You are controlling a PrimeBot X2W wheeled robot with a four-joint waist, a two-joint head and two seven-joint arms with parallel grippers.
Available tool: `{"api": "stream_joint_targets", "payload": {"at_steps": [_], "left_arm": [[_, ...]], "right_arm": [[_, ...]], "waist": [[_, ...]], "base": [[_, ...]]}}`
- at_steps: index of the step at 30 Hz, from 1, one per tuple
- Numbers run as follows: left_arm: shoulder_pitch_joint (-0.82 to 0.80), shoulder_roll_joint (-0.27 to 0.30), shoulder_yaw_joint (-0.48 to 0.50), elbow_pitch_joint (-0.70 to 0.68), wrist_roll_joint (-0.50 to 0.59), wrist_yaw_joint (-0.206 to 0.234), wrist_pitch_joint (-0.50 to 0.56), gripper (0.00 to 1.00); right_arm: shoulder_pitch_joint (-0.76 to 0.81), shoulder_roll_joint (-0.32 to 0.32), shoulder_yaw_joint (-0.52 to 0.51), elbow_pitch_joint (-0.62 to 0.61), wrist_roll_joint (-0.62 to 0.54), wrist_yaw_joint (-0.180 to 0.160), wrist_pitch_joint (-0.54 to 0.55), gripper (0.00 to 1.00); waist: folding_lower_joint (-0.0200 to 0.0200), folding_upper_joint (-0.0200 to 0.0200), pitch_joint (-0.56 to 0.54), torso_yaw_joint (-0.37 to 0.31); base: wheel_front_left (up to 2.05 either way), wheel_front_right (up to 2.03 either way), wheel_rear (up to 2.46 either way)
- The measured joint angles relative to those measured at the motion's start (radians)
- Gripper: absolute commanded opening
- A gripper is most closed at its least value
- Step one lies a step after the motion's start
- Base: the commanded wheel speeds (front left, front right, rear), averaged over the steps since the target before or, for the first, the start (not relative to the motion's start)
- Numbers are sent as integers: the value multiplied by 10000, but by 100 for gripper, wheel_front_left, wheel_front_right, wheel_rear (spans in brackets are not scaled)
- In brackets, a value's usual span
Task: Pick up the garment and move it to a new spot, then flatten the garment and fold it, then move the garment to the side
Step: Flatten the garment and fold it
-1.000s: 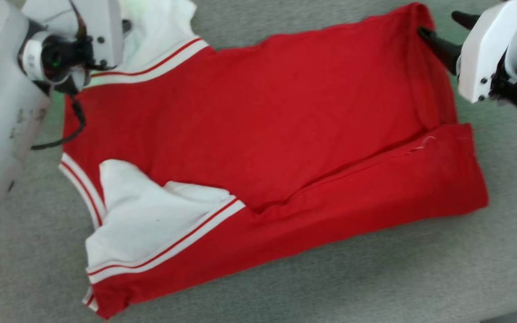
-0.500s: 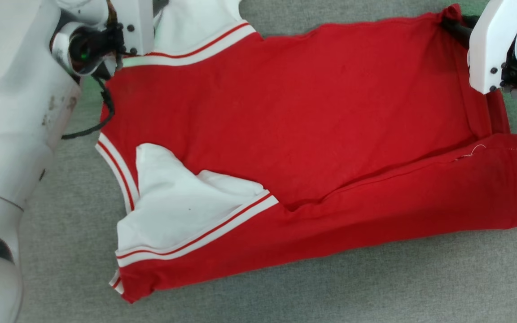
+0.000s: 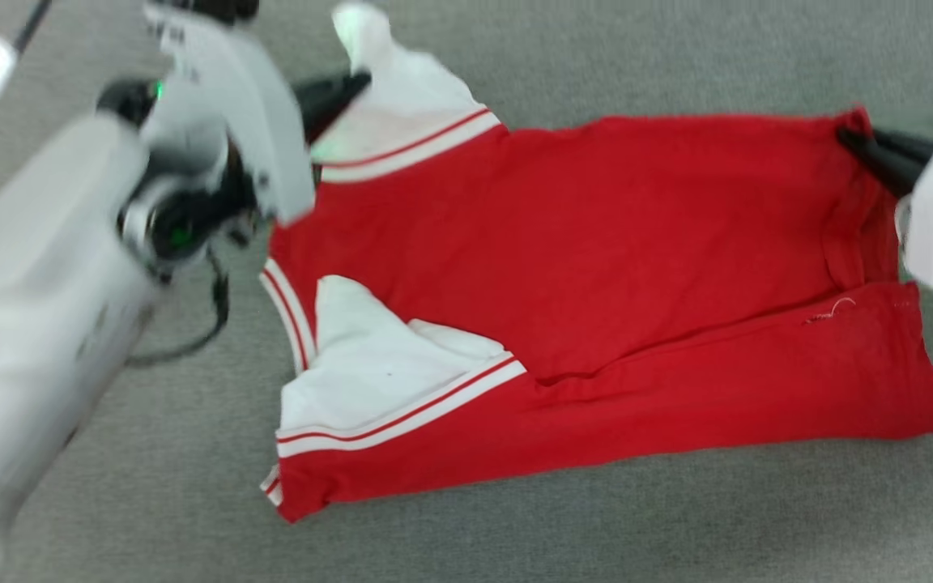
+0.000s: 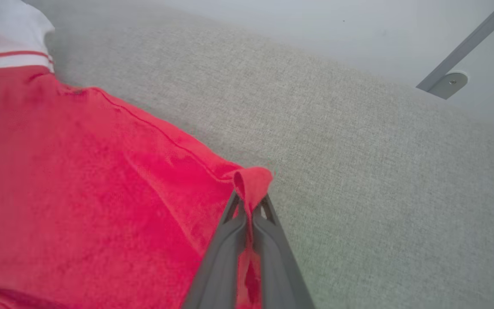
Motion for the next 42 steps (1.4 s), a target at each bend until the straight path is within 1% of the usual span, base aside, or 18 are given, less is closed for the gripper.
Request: {"api": "stream_joint_targets", "payload": {"at_steps": [4,7,11,14,16,18,20,23,25,27,29,33,34,35,36,37,38,42], "left_arm": [[1438,1344,-56,-2169,-389,0,-477,0],[2611,2243,71,-3645,-686,0,-1062,0],[4207,3239,205,-5488,-1124,4,-1898,0],[5308,3839,169,-6552,-1342,138,-2393,0],[5906,4082,96,-6984,-1455,357,-2646,0],[6327,4196,-10,-7287,-1521,477,-2800,0],[6607,4194,-144,-7409,-1569,558,-2899,0],[6702,4027,-353,-7148,-1189,826,-2970,0],[6694,3730,-476,-6809,-1016,934,-2943,0],[6631,3296,-570,-6391,-986,922,-2974,0],[6477,3033,-702,-5877,-711,920,-2972,0],[6265,2629,-788,-5099,-474,740,-3076,0],[6264,2568,-767,-5014,-476,696,-3175,14],[6267,2518,-740,-4963,-477,660,-3275,31],[6289,2491,-715,-4934,-477,648,-3405,54],[6330,2470,-675,-4895,-477,648,-3567,80],[6402,2458,-627,-4869,-476,650,-3739,99],[6875,2368,-454,-4959,-456,750,-4579,100]], "right_arm": [[877,-871,136,-1022,293,0,-107,0],[1513,-1530,42,-1595,368,0,-288,0],[2554,-2199,-314,-2278,583,0,-570,0],[3335,-2663,-681,-2621,658,0,-826,0],[3823,-2840,-920,-2788,665,0,-1009,0],[4242,-2926,-1172,-2915,627,0,-1166,0],[4617,-2943,-1430,-3009,614,0,-1241,0],[5067,-2798,-1676,-3043,336,0,-1174,0],[5176,-2537,-1887,-2934,98,0,-1104,0],[5202,-2242,-2040,-2694,-336,0,-997,0],[5211,-1973,-2230,-2476,-773,2,-972,0],[5304,-1490,-2585,-2322,-1095,2,-888,0],[5347,-1413,-2681,-2326,-1131,0,-899,37],[5422,-1338,-2796,-2337,-1126,0,-913,70],[5535,-1266,-2949,-2353,-1020,0,-915,100],[5645,-1204,-3078,-2376,-834,-2,-913,100],[5789,-1181,-3218,-2429,-719,-2,-907,100],[6512,-1258,-3818,-2698,-257,2,-803,100]], "waist": [[1,0,-408,240],[0,0,-581,445],[0,0,-715,685],[0,1,-734,819],[0,0,-687,875],[0,0,-629,929],[0,0,-555,965],[0,0,-417,999],[0,0,-310,1007],[0,0,-199,999],[0,0,-96,978],[1,0,-6,879],[0,0,-9,856],[0,0,-30,841],[0,0,-67,829],[0,0,-115,824],[0,0,-177,825],[0,0,-483,876]], "base": [[0,0,0],[0,0,0],[0,0,0],[0,0,0],[0,0,0],[0,0,0],[0,0,0],[0,0,0],[0,0,0],[0,0,0],[0,0,0],[0,0,0],[0,0,0],[0,0,0],[0,0,0],[0,0,0],[0,0,0],[0,0,0]]}}
